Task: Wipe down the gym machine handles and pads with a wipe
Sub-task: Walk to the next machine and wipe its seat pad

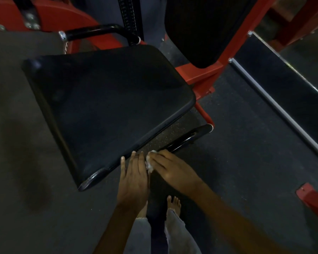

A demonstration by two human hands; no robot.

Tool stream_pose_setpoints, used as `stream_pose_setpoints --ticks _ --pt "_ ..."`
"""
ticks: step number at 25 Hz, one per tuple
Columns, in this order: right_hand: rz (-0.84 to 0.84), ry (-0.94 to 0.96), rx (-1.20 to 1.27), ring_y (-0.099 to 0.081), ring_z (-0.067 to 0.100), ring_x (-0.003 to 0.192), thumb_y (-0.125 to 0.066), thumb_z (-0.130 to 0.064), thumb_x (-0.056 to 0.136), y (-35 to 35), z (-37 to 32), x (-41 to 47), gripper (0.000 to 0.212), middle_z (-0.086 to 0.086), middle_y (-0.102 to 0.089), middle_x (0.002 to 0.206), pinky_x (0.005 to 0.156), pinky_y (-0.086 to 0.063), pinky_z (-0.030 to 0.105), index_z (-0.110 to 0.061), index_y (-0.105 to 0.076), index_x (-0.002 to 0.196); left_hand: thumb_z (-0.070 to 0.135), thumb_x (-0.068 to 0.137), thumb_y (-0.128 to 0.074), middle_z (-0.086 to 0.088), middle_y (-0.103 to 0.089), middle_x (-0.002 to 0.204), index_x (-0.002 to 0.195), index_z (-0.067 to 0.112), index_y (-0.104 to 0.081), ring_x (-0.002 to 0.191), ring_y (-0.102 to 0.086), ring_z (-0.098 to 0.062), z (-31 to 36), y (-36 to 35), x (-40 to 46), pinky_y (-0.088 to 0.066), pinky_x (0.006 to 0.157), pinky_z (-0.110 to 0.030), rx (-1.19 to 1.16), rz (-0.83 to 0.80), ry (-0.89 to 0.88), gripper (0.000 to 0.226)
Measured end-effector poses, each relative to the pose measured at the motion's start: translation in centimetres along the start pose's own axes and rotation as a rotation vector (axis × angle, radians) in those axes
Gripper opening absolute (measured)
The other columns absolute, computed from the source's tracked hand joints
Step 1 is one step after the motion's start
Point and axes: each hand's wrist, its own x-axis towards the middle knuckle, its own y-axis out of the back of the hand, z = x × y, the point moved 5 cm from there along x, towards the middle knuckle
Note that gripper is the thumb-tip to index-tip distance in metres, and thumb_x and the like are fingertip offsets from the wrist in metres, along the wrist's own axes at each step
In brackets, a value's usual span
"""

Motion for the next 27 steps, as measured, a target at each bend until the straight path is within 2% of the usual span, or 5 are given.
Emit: stream_pose_setpoints --ticks 3,8,15,22,27 --pt "0.074 -0.197 0.039 -0.058 0.019 0.101 -0.054 -0.013 0.093 2.4 5.6 -1.5 0.028 0.010 -0.056 0.117 0.088 -0.052 0.033 -0.009 -0.058 0.121 0.036 0.100 -0.018 -0.019 -0.060 0.123 0.123 -0.002 -0.051 0.126 -0.050 -0.031 -0.1 0.1 0.3 -0.027 0.108 -0.054 0.007 -0.010 0.028 0.056" --pt "0.088 -0.466 -0.074 -0.057 0.034 0.099 -0.063 0.011 0.076 3.9 13.0 -2.5 0.030 0.018 -0.064 0.107 0.081 -0.054 0.046 0.002 -0.067 0.104 0.035 0.097 -0.023 -0.017 -0.054 0.133 0.129 -0.001 -0.049 0.133 -0.041 -0.028 -0.1 0.1 0.0 -0.025 0.113 -0.050 0.014 -0.014 0.037 0.054" --pt "-0.247 0.042 0.038 -0.042 0.020 0.117 -0.057 -0.002 0.083 0.2 0.3 4.5 0.037 0.005 -0.057 0.123 0.100 -0.032 0.035 -0.011 -0.059 0.119 0.043 0.098 -0.025 -0.014 -0.022 0.155 0.147 0.003 -0.019 0.144 -0.018 -0.024 -0.9 0.1 -0.5 -0.001 0.117 -0.044 -0.004 0.026 0.105 0.063" --pt "-0.535 -0.150 -0.258 -0.043 0.016 0.115 -0.053 -0.011 0.088 2.5 11.9 4.3 0.022 -0.005 -0.058 0.111 0.099 -0.029 0.037 -0.023 -0.063 0.104 0.041 0.100 -0.012 -0.010 -0.027 0.153 0.146 0.006 -0.022 0.143 -0.018 -0.020 -1.1 0.2 -0.4 -0.003 0.116 -0.041 -0.042 0.008 0.039 0.058" --pt "-0.418 -0.175 -0.268 -0.048 0.021 0.112 -0.057 -0.010 0.086 2.4 11.0 5.3 0.020 0.002 -0.060 0.110 0.097 -0.037 0.035 -0.017 -0.065 0.103 0.038 0.101 -0.008 -0.010 -0.024 0.154 0.146 0.006 -0.021 0.144 -0.014 -0.018 -0.9 0.0 -0.3 -0.002 0.116 -0.039 -0.110 0.010 0.041 0.057"
